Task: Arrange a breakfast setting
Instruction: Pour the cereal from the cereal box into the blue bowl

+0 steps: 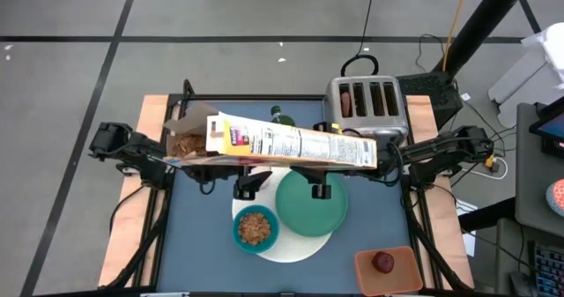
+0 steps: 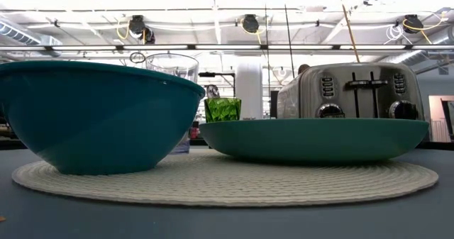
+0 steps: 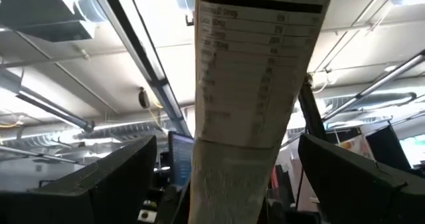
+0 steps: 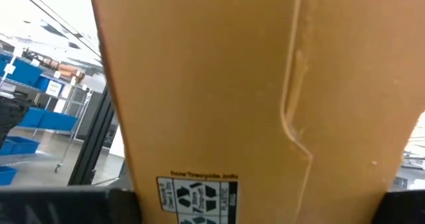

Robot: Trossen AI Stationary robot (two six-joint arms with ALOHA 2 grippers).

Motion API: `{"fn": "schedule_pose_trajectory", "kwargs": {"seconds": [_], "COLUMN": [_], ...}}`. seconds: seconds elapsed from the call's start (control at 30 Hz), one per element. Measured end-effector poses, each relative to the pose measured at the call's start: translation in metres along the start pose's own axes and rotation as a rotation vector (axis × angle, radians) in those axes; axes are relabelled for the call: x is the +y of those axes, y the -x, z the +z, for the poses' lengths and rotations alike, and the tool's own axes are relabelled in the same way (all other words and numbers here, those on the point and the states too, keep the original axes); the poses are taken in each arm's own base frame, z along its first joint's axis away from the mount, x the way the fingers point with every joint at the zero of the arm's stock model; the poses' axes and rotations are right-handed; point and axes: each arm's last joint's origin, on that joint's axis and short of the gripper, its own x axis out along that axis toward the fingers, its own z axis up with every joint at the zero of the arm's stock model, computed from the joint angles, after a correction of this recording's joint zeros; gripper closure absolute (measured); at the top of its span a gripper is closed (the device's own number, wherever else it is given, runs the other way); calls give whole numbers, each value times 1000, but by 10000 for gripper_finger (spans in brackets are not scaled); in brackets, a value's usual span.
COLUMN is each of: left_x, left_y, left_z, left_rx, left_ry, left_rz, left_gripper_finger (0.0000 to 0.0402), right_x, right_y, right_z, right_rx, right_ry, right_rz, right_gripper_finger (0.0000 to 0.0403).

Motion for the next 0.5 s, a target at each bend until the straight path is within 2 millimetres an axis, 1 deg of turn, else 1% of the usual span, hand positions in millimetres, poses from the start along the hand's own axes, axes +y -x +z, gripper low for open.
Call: {"fn": "schedule_pose_trajectory", "kwargs": {"seconds": [0.2, 0.4, 0.5], "left_x": [-1, 0, 1], "left_y": [-8, -15, -18], "left_z": [-2, 3, 6], "left_rx": [-13, -42, -54], "left_ry": [-7, 3, 12], "left_rz": [-6, 0, 2], "left_gripper_finger": [30, 30, 30], "right_x": [1, 1, 1], "right_y": [0, 0, 0], "right_z": [-2, -6, -8], "right_rx": [26, 67, 87], "right_ry": [8, 52, 58], "right_rz": [5, 13, -11], "right_gripper_finger": [204, 204, 204]}}
